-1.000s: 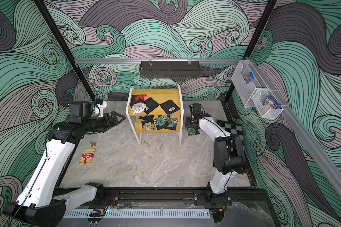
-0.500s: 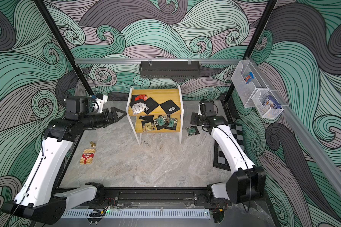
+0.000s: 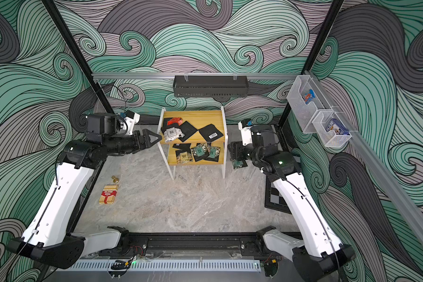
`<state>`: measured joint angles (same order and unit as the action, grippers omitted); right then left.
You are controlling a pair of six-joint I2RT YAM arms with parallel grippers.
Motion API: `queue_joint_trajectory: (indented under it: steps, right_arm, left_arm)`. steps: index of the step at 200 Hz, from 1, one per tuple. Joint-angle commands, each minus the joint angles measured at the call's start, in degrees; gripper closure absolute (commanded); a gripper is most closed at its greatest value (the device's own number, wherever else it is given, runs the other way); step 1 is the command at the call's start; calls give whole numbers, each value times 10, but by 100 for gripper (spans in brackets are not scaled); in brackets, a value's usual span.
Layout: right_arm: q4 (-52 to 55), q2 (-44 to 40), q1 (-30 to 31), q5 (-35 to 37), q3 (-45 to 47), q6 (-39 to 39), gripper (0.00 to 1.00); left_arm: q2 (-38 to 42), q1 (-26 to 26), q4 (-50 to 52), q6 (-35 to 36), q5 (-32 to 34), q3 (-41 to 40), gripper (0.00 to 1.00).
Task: Remove the tea bags from the shelf
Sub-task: Place the tea bag at the center of the board, then pick up the tea bag from the shelf.
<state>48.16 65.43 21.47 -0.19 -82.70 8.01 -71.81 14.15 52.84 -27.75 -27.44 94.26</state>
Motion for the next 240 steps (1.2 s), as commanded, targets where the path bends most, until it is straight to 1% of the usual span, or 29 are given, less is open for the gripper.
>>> queue_joint_trajectory:
  steps: [1, 29, 47, 81, 101, 170, 187, 207, 240]
  right_arm:
    - [28, 1, 31, -3, -34, -45, 28]
    - [62, 31, 73, 12, -94, -73, 27]
    - [66, 46, 93, 12, -115, -92, 24]
    - [71, 83, 125, 28, -151, -129, 22]
    - [71, 109, 133, 35, -172, -156, 18]
    - [71, 197, 160, 86, -247, -247, 17]
    - [70, 212, 167, 102, -259, -256, 18]
    - [70, 223, 171, 103, -266, -261, 18]
    - [70, 237, 176, 124, -264, -274, 19]
  left_arm:
    - [-6, 8, 9, 12, 4, 23, 21]
    - [-6, 11, 10, 14, 4, 24, 21]
    - [-6, 12, 13, 18, 6, 24, 21]
    - [-5, 12, 21, 22, 11, 21, 24]
    - [-5, 12, 26, 22, 14, 16, 26]
    - [6, 11, 30, 25, 21, 0, 26]
    - [10, 11, 31, 26, 23, -5, 26]
    - [13, 11, 33, 27, 26, -9, 26]
    - [16, 11, 34, 28, 29, -13, 26]
